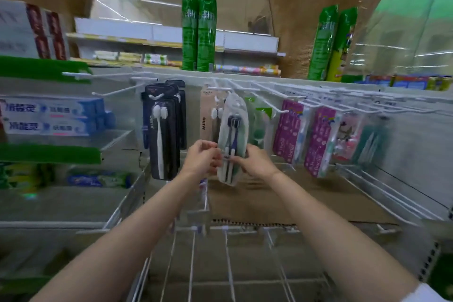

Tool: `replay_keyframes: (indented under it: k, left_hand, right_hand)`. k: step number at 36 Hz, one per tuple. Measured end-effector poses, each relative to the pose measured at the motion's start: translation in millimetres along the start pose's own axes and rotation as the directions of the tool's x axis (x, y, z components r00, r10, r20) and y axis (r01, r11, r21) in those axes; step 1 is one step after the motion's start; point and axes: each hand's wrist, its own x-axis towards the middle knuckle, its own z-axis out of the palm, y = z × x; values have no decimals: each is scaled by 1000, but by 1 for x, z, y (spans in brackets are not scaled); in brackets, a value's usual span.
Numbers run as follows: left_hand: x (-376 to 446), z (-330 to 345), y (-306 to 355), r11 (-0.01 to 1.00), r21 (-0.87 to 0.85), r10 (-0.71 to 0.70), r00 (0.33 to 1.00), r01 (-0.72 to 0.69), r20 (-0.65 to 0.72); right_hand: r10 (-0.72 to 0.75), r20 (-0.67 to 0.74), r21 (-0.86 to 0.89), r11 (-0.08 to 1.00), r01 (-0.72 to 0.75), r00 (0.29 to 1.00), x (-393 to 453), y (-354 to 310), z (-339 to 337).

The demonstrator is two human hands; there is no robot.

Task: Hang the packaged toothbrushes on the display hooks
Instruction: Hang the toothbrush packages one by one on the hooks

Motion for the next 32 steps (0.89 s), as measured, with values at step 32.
replay_keyframes:
  k: [32]
  left_hand:
    - [42, -110, -27, 999, 15, -40, 970, 37, 242]
  right_hand:
    - [424, -189, -402, 789, -464, 886, -18, -18, 6]
